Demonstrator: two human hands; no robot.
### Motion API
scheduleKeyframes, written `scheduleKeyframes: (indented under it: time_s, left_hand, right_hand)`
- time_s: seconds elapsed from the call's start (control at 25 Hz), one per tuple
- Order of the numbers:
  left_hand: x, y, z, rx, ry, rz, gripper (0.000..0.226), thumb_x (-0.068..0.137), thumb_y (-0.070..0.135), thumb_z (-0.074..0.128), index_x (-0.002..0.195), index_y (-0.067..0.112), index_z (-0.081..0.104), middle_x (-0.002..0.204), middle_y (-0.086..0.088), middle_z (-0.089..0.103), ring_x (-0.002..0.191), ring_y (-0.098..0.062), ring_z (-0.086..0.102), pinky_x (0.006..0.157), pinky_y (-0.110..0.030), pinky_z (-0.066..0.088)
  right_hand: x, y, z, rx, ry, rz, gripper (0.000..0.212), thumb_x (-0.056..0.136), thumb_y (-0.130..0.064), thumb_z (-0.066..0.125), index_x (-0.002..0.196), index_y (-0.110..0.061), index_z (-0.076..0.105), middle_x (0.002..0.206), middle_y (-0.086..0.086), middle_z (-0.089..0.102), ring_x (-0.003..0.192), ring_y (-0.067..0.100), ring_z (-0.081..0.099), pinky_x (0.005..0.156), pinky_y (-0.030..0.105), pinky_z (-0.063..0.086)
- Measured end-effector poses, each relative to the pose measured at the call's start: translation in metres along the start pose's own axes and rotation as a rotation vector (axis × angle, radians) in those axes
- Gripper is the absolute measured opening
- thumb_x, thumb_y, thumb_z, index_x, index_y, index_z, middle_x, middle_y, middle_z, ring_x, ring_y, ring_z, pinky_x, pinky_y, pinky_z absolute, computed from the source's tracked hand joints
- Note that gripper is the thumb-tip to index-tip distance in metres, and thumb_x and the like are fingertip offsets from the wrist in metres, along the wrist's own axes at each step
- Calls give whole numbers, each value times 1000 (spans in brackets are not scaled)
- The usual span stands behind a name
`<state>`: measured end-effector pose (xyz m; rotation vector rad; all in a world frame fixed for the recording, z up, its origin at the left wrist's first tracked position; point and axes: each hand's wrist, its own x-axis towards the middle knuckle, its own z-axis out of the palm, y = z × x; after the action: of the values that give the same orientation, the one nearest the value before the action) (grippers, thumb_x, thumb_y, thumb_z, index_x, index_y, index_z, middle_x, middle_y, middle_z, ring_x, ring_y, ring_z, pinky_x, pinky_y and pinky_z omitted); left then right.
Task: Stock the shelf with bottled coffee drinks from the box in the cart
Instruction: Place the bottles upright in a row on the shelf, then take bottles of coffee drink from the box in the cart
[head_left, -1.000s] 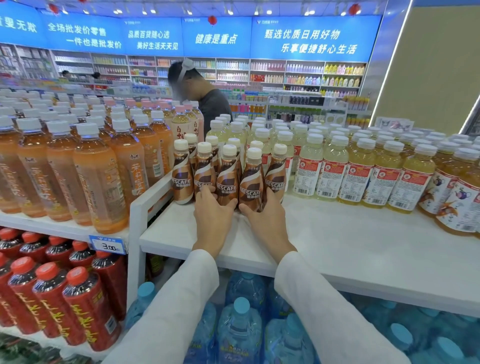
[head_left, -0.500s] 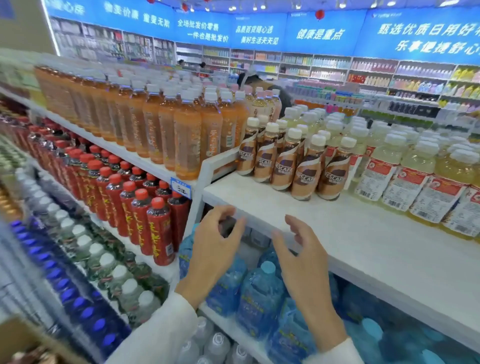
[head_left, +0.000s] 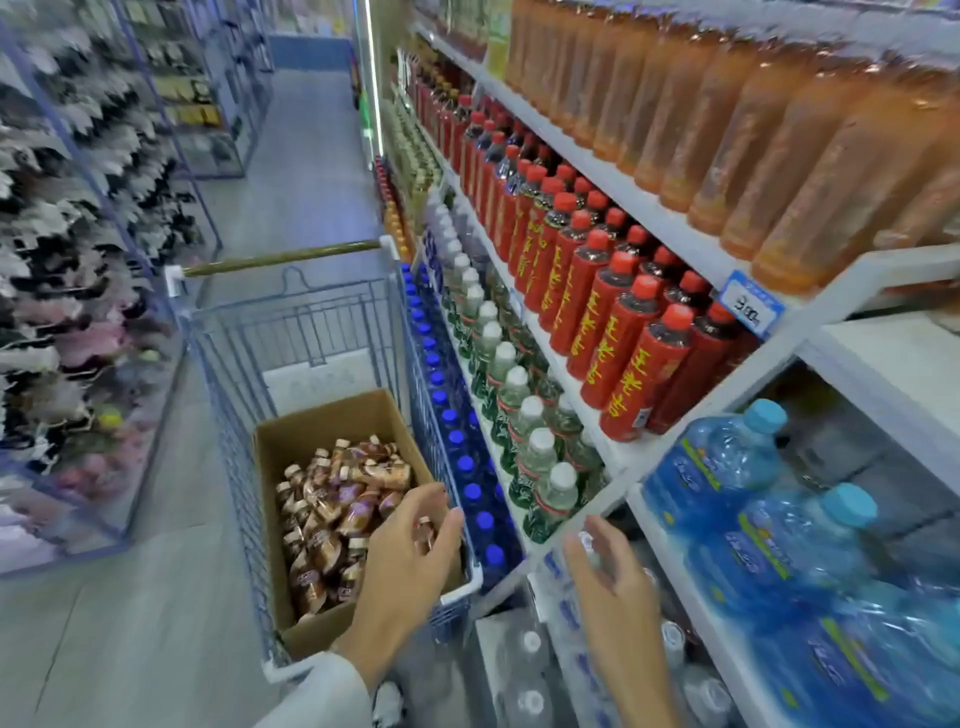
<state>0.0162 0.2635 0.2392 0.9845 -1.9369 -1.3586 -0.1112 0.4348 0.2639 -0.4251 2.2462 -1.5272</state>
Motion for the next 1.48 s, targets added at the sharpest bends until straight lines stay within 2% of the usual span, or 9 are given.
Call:
scheduleKeyframes:
  time_s: [0.12,0.2,0.32,0.52,0.64,0.76,0.96,1.2,1.48]
  left_hand:
    - [4,-44,-31,-10,37,-160,23,95,43,68,118,44,63,112,33,68,107,10,62,85,-8,49]
    - [13,-79,-52,33,86,-252,20,93,47,68,112,48,61,109,37,65,106,14,59,87,-11,48]
    - [22,-125,-73,82,104,-427,27,92,52,68,116,44,60,113,28,64,107,5,61,92,-25,50]
    - [48,-193,-90,84,109,-665,40,94,48,66,129,30,60,119,12,65,115,-14,63,91,-28,48]
    - [81,-223,-86,102,128,-795,45,99,41,61,139,20,56,132,-3,65,123,-26,61,101,-37,48]
    - [124,-253,-77,73,161,-938,47,101,38,57,140,12,54,137,-12,63,125,-34,59,103,-37,44]
    - [180,-318,-63,151,103,-1209,75,102,46,53,154,-5,31,155,-25,41,140,-42,43,115,-44,36]
    - [212,-358,-32,451,248,-1263,98,96,44,66,155,-10,9,159,-29,24,143,-43,34,114,-49,35]
    - [200,-366,-21,517,261,-1190,83,93,32,70,150,-7,23,152,-32,32,137,-46,40,112,-52,40]
  right_hand:
    - [14,14,46,-19,-129,92,33,95,-41,65,127,-36,60,126,-18,62,120,10,59,93,26,41]
    - [32,22,81,-66,-191,141,40,96,-38,66,134,-27,60,132,-10,62,121,10,57,95,25,42]
    - [52,33,119,-135,-271,212,47,97,-36,66,140,-20,57,137,-6,61,124,13,56,101,28,42]
    - [72,49,171,-235,-322,354,45,96,-35,67,137,-18,59,134,2,65,122,19,59,100,30,42]
    - [77,55,190,-276,-371,435,46,97,-37,66,139,-20,58,137,1,62,127,20,56,107,33,42]
    - [83,57,203,-347,-408,471,41,96,-42,65,134,-26,59,132,-4,63,120,15,58,102,31,43]
    - [95,62,219,-377,-480,528,31,97,-43,63,127,-36,59,128,-14,62,120,7,57,99,25,42]
    - [105,84,224,-397,-511,593,38,96,-45,63,131,-33,60,130,-17,61,124,4,55,112,33,42]
    - [100,89,223,-429,-588,634,32,95,-49,63,125,-39,59,127,-27,58,123,-2,52,100,22,39]
